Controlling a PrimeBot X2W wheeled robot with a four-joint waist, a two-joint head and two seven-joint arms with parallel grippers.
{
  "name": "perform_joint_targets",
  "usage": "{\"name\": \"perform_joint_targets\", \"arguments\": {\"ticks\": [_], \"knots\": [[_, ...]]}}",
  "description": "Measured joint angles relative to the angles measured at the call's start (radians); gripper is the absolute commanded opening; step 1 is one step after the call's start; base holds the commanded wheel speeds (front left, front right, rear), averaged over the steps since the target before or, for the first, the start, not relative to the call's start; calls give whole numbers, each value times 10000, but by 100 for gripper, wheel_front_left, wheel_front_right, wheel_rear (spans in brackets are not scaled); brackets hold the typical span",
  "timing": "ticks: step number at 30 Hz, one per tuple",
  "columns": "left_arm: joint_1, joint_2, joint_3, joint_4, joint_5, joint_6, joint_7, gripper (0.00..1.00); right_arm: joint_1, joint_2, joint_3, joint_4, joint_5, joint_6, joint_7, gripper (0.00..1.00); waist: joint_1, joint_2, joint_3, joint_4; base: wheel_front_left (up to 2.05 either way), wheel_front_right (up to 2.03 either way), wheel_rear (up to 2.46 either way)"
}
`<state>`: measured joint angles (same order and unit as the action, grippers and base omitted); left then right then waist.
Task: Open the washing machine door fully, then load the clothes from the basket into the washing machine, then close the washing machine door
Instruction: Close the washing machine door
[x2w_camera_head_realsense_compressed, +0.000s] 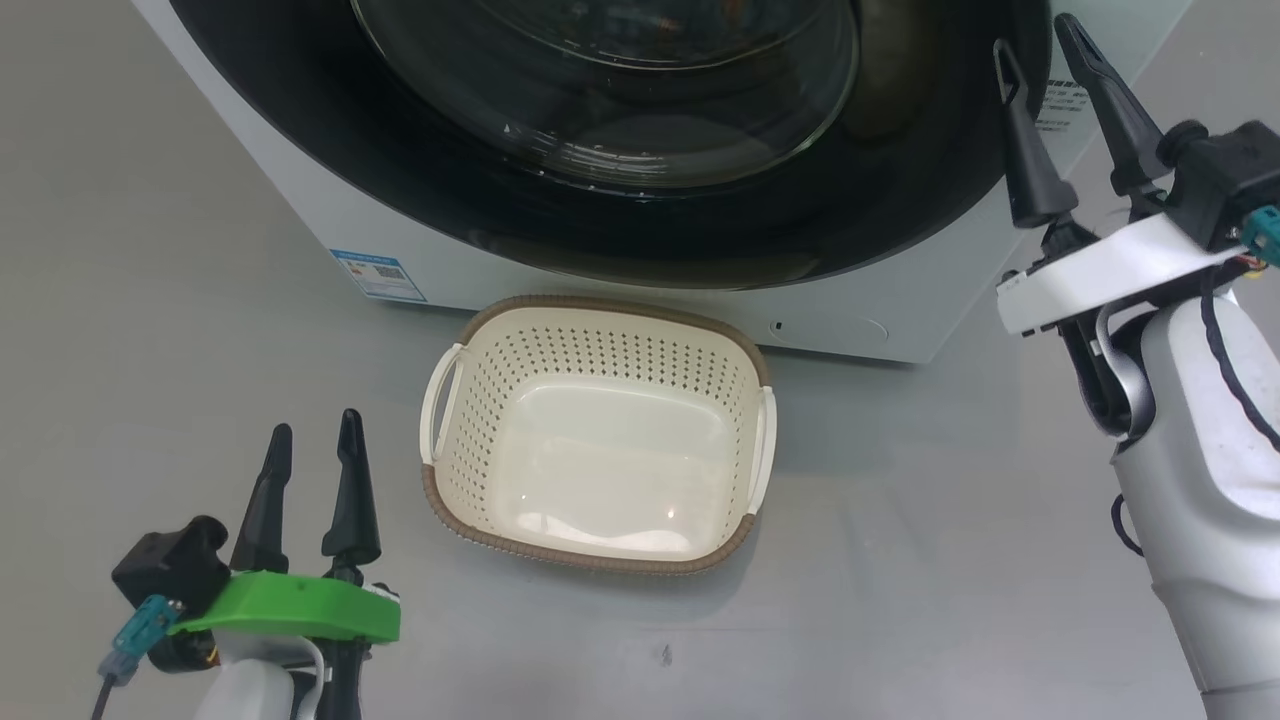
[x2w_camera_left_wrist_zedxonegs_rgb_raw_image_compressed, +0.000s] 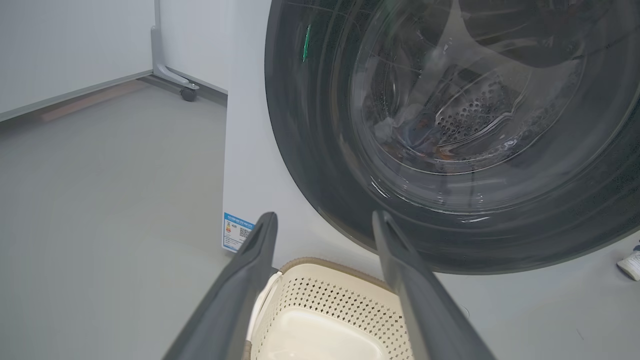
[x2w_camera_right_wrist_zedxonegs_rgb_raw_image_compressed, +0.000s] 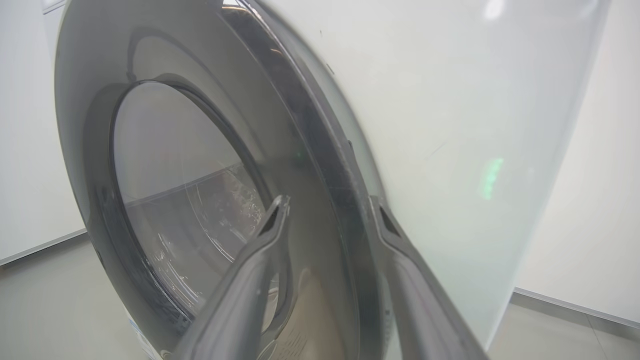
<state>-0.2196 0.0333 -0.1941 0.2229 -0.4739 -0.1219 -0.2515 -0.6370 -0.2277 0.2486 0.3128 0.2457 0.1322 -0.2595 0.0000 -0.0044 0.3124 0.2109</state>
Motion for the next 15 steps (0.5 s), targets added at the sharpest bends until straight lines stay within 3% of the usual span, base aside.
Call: {"name": "perform_joint_targets", "arguments": {"ticks": [2,3,15], "knots": [[70,-2,21,163,65,0,0,100,355,12,-88,-136,21,0,0,98,0,0,-181,-84,0,0,0],[142,-2,42,209,117,0,0,100,532,27,-104,-190,23,0,0,100,0,0,-274,-127,0,0,0],[1102,38,493,756,470,0,2,100,2955,401,-614,-780,92,0,0,100,0,0,-1569,-736,0,0,0]]}}
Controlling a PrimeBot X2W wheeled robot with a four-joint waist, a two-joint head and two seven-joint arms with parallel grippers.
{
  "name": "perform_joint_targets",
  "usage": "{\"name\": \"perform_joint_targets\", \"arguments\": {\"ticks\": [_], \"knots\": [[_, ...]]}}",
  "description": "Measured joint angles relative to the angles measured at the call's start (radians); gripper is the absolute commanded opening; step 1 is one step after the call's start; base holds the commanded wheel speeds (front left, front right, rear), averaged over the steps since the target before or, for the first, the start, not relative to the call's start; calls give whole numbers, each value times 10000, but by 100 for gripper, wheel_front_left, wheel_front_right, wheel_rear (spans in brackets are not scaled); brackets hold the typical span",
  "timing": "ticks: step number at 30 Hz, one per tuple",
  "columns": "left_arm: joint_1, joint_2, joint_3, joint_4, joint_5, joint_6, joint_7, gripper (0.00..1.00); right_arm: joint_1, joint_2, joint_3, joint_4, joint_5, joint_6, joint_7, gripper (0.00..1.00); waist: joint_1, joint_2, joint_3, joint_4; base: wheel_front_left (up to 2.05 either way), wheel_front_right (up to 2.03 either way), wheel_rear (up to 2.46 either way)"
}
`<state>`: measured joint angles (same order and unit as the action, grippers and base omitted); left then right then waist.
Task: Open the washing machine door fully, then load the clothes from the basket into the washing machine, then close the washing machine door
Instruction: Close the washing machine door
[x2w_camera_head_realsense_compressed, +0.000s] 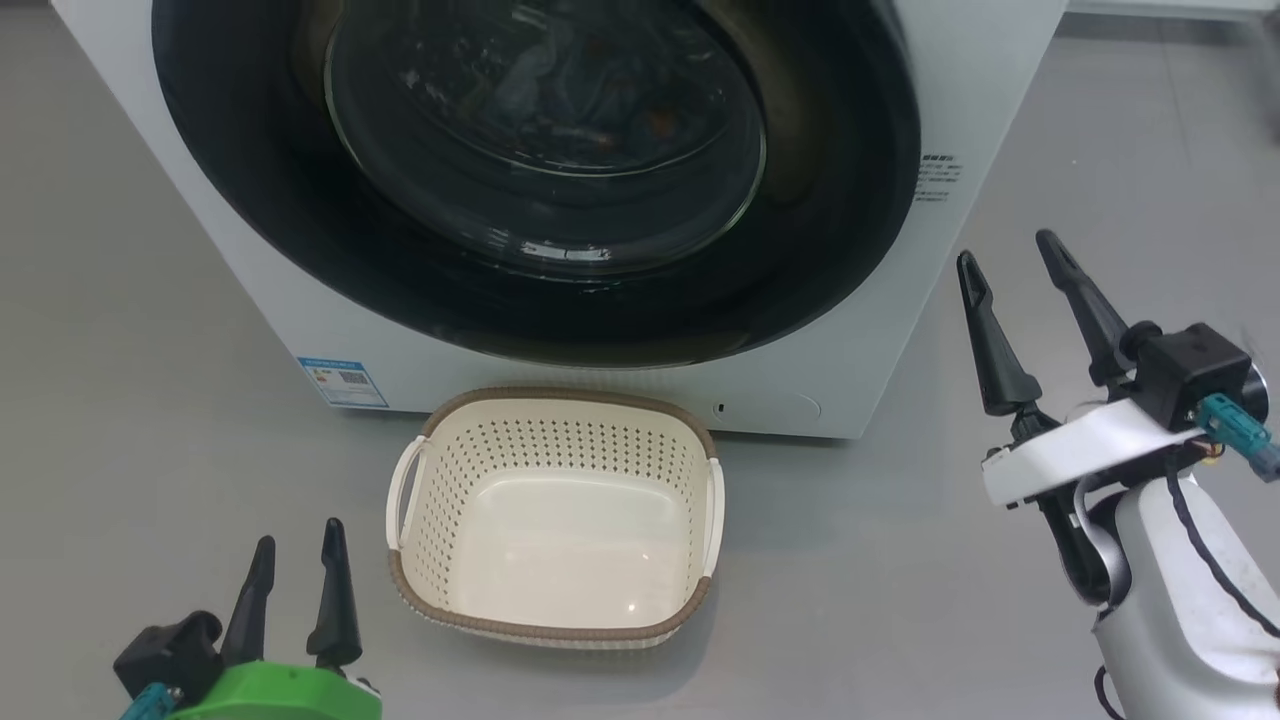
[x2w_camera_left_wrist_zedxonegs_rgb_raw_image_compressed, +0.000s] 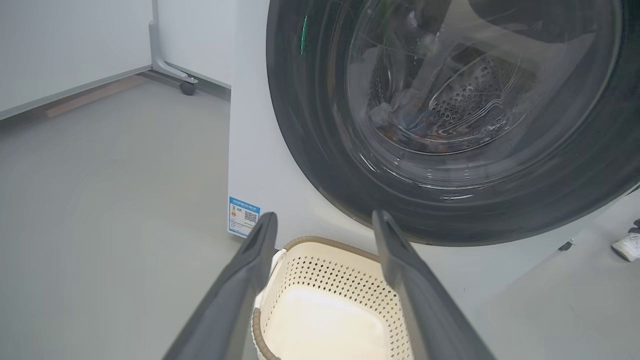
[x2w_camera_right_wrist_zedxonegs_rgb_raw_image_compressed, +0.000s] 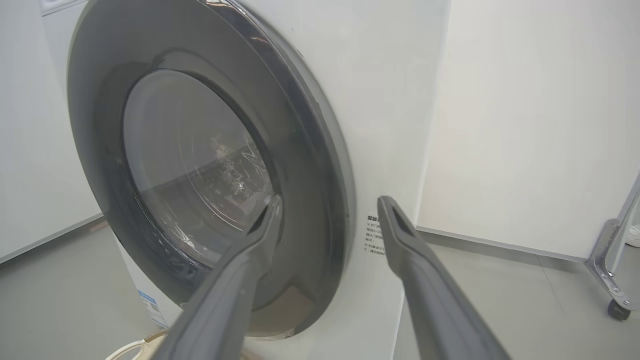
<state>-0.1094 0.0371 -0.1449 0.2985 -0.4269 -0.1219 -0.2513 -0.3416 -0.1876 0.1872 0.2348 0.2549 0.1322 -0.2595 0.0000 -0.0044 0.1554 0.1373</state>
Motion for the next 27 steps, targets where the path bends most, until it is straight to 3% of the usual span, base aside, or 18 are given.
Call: {"name": "perform_joint_targets", "arguments": {"ticks": [12,27], "knots": [[814,-2,115,-2,267,0,0,100,1575,119,-265,-556,23,0,0,100,0,0,-1043,-853,0,0,0],[1176,0,117,-290,729,0,0,100,3046,190,-1064,-752,0,0,0,100,0,0,-1307,-1446,0,0,0]]}}
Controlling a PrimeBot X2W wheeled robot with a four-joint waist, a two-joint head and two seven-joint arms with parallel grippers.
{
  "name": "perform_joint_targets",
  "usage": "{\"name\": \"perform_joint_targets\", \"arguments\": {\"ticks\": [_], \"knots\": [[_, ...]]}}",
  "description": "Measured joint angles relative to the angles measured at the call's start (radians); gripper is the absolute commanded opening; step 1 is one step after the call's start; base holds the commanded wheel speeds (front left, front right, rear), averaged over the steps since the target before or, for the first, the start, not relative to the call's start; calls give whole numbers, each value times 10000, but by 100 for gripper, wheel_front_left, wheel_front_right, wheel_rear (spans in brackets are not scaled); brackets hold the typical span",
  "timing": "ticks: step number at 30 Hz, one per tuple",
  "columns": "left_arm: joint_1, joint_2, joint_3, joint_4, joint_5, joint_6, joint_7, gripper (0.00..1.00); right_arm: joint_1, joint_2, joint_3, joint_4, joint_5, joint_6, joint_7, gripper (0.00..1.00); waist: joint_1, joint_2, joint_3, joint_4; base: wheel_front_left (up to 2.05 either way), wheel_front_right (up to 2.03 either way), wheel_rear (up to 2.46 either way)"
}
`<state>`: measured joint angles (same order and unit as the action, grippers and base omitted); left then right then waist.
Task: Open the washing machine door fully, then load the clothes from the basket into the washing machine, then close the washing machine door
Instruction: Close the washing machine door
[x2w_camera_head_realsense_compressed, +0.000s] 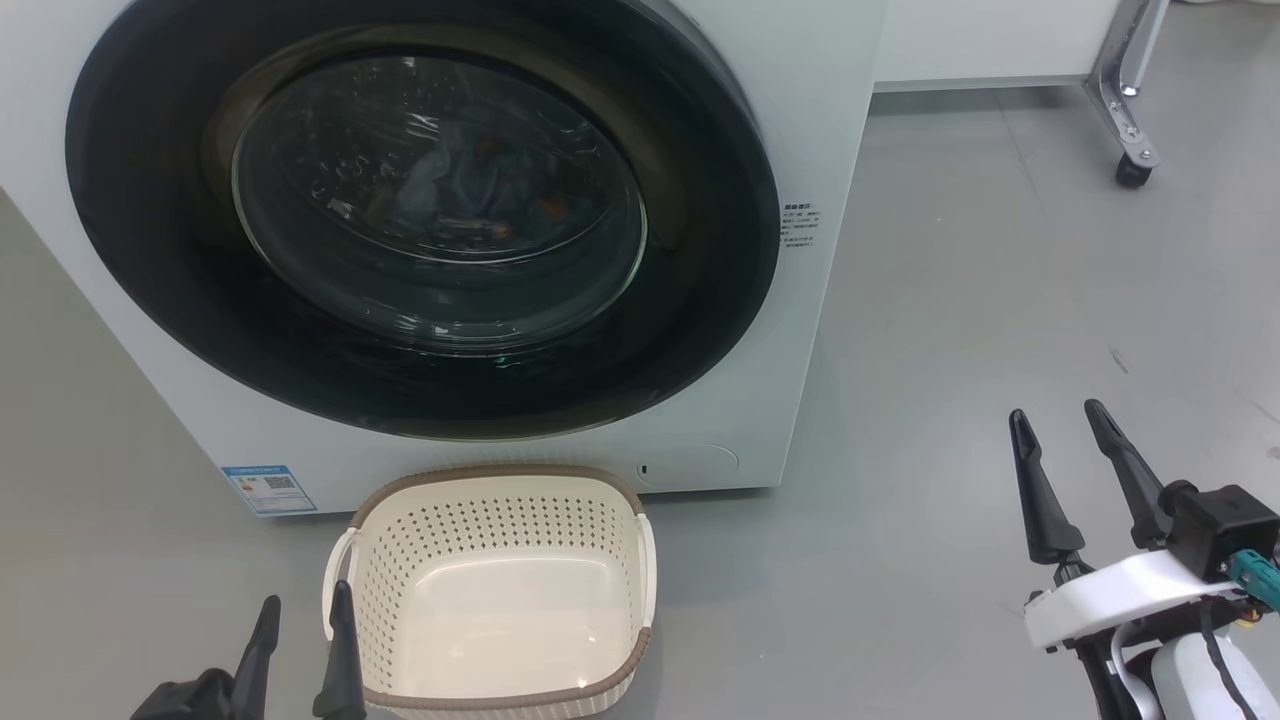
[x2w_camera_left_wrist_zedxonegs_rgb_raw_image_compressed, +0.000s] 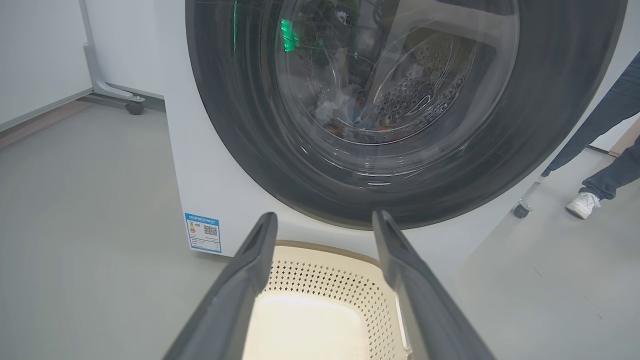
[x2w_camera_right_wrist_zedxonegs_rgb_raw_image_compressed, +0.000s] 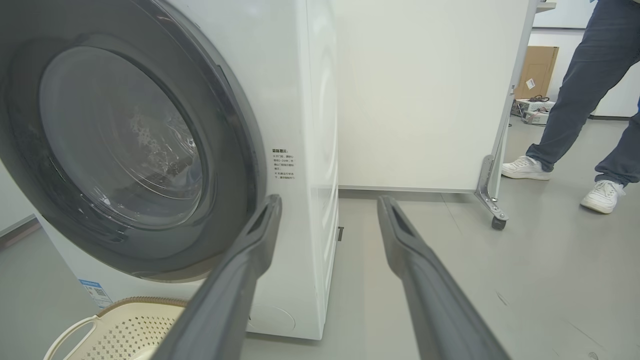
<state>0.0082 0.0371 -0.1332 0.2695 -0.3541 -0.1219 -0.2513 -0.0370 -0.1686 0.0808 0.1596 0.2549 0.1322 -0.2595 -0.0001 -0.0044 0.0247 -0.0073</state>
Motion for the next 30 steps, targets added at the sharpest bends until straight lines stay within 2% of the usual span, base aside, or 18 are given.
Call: {"name": "perform_joint_targets", "arguments": {"ticks": [12,30], "knots": [[112,0,29,-217,251,0,0,100,581,165,-405,-119,-105,0,2,100,0,0,-28,-56,0,0,0],[208,-2,272,-477,326,0,0,100,587,324,-581,-121,-169,0,2,100,0,0,3,-33,0,0,0]]}}
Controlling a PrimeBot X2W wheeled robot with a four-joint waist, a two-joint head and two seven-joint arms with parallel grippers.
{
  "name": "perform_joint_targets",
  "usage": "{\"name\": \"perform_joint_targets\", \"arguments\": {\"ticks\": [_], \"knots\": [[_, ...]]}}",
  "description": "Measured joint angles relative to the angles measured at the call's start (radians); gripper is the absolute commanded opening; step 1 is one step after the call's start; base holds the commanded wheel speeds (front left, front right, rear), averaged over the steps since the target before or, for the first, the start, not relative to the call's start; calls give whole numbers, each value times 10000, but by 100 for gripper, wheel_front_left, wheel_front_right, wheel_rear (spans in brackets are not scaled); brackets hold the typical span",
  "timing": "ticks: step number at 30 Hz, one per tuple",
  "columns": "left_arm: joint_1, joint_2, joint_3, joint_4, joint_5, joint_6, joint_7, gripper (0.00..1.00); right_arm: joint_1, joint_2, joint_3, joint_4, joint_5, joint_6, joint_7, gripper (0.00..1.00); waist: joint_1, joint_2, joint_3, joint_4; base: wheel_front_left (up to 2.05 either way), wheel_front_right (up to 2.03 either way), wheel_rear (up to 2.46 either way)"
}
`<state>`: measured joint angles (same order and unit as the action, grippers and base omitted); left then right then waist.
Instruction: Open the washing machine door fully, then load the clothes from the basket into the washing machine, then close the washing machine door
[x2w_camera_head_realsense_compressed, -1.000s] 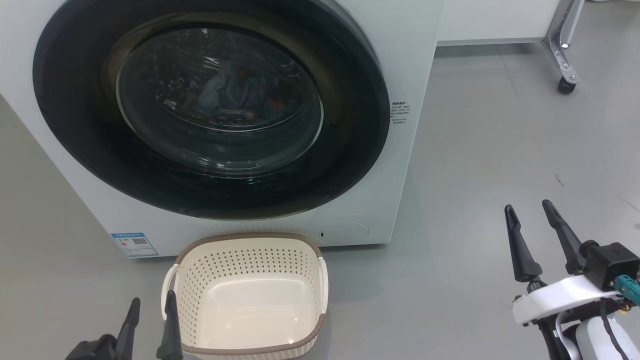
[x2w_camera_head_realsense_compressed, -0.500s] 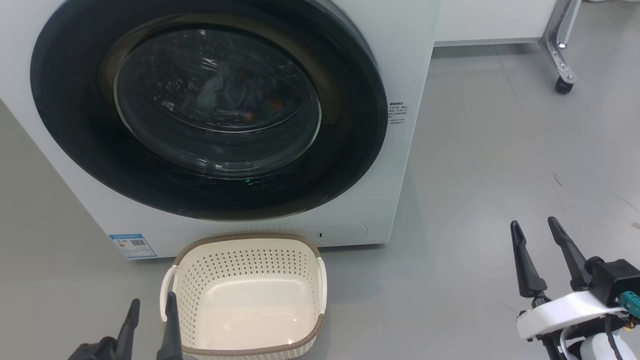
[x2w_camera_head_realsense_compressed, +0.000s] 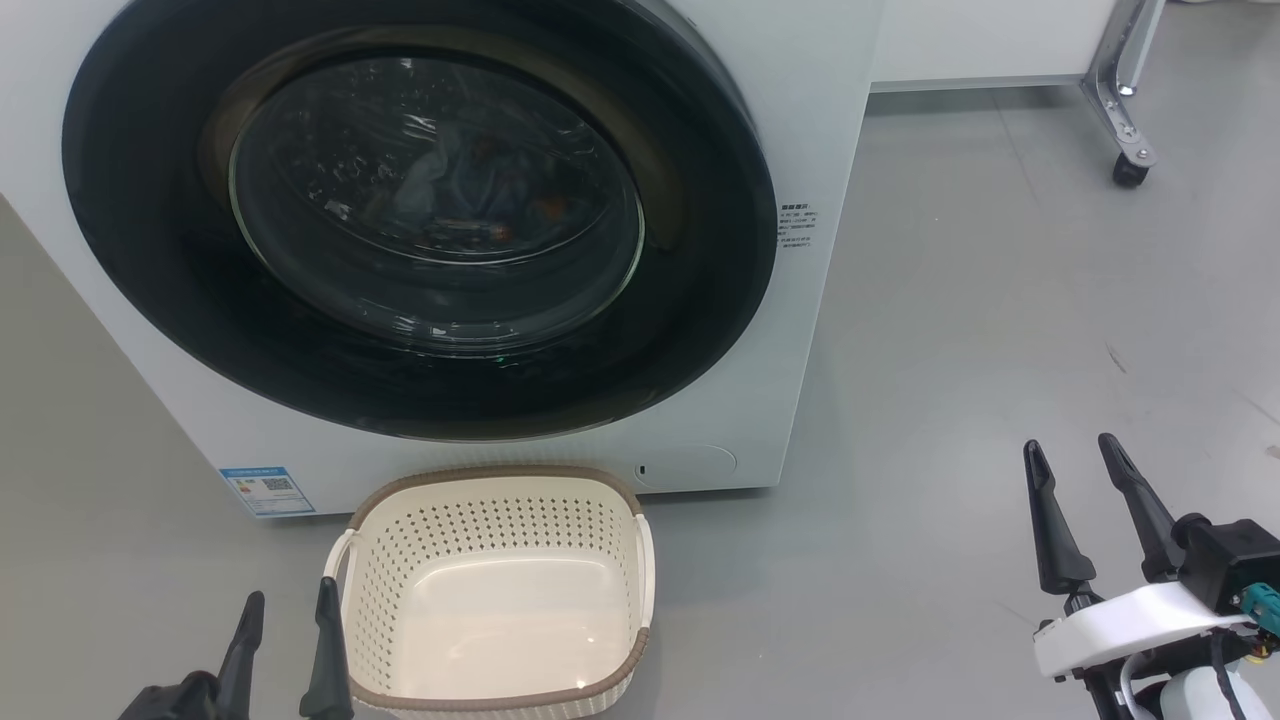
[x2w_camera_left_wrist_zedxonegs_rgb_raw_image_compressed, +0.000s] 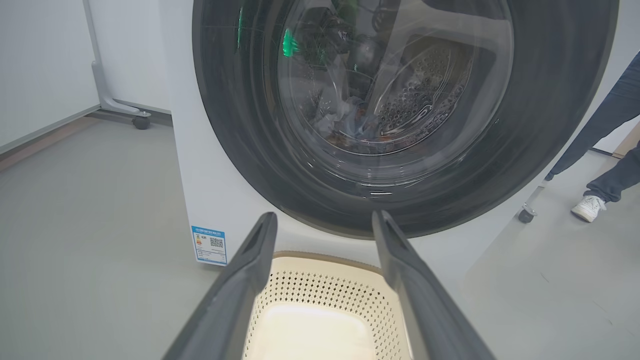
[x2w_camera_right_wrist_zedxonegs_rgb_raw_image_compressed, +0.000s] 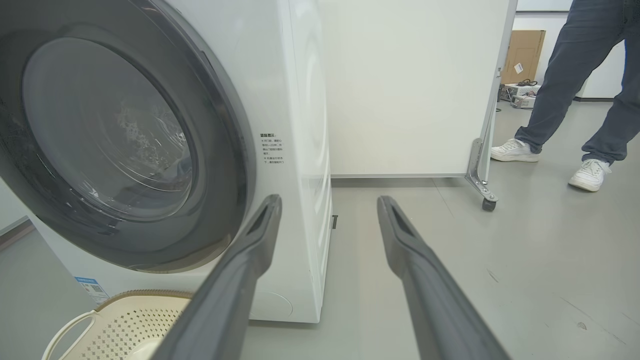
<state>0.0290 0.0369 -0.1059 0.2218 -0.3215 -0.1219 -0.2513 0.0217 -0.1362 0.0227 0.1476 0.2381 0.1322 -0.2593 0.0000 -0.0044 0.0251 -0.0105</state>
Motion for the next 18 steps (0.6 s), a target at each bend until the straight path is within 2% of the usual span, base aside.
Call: {"name": "perform_joint_targets", "arguments": {"ticks": [11,12,18], "knots": [[29,0,63,-128,61,0,0,100,15,56,-79,0,-13,0,0,100,0,0,-32,-15,0,0,0],[35,-6,63,-119,58,2,2,0,20,67,-75,25,-12,0,-2,0,0,0,-33,-14,0,0,0],[105,-104,10,430,33,2,50,0,362,399,35,591,17,0,12,0,0,0,-35,-14,0,0,0]]}}
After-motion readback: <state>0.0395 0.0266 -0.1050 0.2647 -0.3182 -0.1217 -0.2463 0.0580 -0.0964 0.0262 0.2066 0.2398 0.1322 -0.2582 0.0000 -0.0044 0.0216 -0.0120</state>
